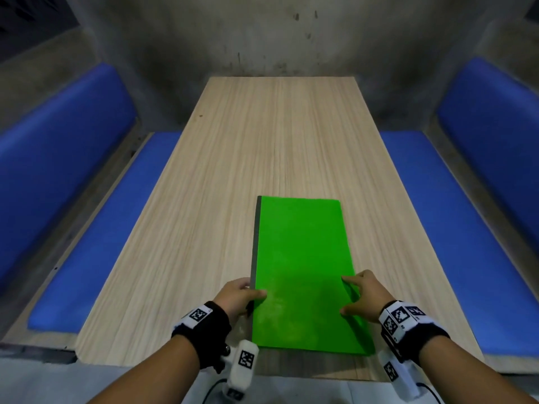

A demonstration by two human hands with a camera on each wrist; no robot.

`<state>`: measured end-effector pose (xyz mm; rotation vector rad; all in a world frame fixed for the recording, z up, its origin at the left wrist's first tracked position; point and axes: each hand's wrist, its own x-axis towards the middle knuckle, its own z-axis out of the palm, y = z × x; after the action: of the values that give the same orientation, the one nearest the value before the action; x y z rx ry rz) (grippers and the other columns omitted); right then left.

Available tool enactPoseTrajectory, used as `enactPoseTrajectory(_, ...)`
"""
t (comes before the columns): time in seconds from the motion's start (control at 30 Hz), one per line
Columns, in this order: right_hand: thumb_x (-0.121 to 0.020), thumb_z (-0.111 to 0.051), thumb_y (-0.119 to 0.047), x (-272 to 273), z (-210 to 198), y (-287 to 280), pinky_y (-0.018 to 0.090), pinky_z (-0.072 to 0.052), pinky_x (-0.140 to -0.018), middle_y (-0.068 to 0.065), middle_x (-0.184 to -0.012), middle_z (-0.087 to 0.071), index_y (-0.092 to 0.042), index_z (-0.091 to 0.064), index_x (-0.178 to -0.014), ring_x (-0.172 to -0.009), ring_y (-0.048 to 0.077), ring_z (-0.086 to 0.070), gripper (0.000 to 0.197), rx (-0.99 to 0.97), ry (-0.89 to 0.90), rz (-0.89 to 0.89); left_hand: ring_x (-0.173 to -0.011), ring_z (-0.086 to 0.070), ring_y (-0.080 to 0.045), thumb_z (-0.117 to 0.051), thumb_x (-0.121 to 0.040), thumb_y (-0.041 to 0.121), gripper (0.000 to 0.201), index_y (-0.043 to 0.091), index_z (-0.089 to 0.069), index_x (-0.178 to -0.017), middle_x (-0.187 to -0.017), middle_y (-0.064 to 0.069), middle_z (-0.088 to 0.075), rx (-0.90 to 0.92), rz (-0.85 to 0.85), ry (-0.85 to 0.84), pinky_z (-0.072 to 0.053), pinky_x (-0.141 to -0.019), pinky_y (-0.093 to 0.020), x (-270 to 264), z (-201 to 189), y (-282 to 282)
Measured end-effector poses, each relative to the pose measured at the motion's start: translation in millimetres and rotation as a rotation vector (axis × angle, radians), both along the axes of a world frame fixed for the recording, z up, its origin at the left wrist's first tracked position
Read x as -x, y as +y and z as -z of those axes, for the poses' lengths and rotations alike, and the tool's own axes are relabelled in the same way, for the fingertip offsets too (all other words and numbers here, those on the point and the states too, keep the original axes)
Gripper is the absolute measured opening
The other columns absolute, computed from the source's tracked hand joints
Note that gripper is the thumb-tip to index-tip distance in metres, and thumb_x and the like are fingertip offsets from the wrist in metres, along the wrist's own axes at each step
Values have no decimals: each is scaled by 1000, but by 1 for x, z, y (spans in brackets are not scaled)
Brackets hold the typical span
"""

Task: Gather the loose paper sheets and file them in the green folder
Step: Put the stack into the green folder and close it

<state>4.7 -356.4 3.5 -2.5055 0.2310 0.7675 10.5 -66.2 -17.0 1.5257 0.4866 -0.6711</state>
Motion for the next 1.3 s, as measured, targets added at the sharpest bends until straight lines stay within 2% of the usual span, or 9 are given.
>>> enactPoseTrajectory(0.17,-68,-84,-25,4,2,2,28,-41,-102,8,-139,-36,-18,-36,-146,-125,25,-47,92,-41,-29,75,-105,-64,-42,-57,-90,3,38,21,-48,-121,-119,-21,-65,273,-65,13,-55,-85,-53,16,2,-10)
enactPoseTrajectory(0.3,-72,-80,-21,11,9,1,32,-45,-93,14,-132,-52,-10,-39,-138,-115,28,-54,78,-161,-136,323,-96,-70,-27,-55,-86,-12,52,18,-45,-126,-113,-16,-67,237,-86,-121,-58,-72,-34,22,9,-16)
enactPoseTrajectory(0.47,-81,-70,-12,8,18,-9,46,-54,-85,18,-107,-66,-6,-49,-114,-90,32,-65,39,-397,-76,619,-112,-60,-42,-56,-83,-14,58,21,-46,-128,-117,-21,-66,252,-123,-165,-44,-98,-61,10,10,-23)
enactPoseTrajectory(0.67,-82,-61,8,-41,5,-32,39,-54,-69,16,-98,-66,-5,-49,-109,-80,30,-65,33,-516,-215,716,-108,-61,-40,-55,-85,-12,58,20,-40,-130,-119,-23,-62,200,-86,-193,-48,-95,-55,-56,-1,-51)
enactPoseTrajectory(0.8,-81,-65,6,-85,17,-51,46,-53,-85,22,-111,-65,-7,-49,-108,-94,35,-65,34,-459,-251,726,-100,-65,-40,-61,-85,-2,56,25,-42,-131,-113,-21,-66,91,-41,-197,-52,-88,-57,-111,9,-76)
enactPoseTrajectory(0.93,-81,-67,1,-118,28,-68,42,-52,-86,21,-117,-63,-3,-50,-117,-98,33,-64,40,-373,-268,696,-96,-67,-36,-69,-81,10,55,21,-45,-129,-112,-16,-66,-48,-13,-175,-54,-86,-56,-151,30,-96)
enactPoseTrajectory(1.03,-83,-66,-2,-131,34,-73,37,-50,-82,20,-116,-64,-2,-51,-119,-90,29,-61,40,-309,-302,644,-101,-63,-31,-71,-80,25,55,14,-44,-127,-117,-10,-62,-288,59,-250,-53,-88,-43,-164,34,-107)
enactPoseTrajectory(1.1,-83,-67,-6,-135,37,-74,36,-49,-83,20,-116,-65,-3,-52,-120,-96,32,-63,40,-246,-329,588,-97,-61,-30,-68,-81,35,57,10,-41,-126,-112,-9,-60,-512,183,-304,-48,-77,-33,-168,30,-111)
enactPoseTrajectory(1.3,-85,-67,-18,-133,41,-70,36,-46,-90,21,-126,-45,-2,-50,-129,-108,37,-55,50,12,-304,483,-82,-62,-30,-54,-81,55,54,13,-36,-111,-91,-7,-60,-904,443,-405,-46,-63,-32,-161,20,-110)
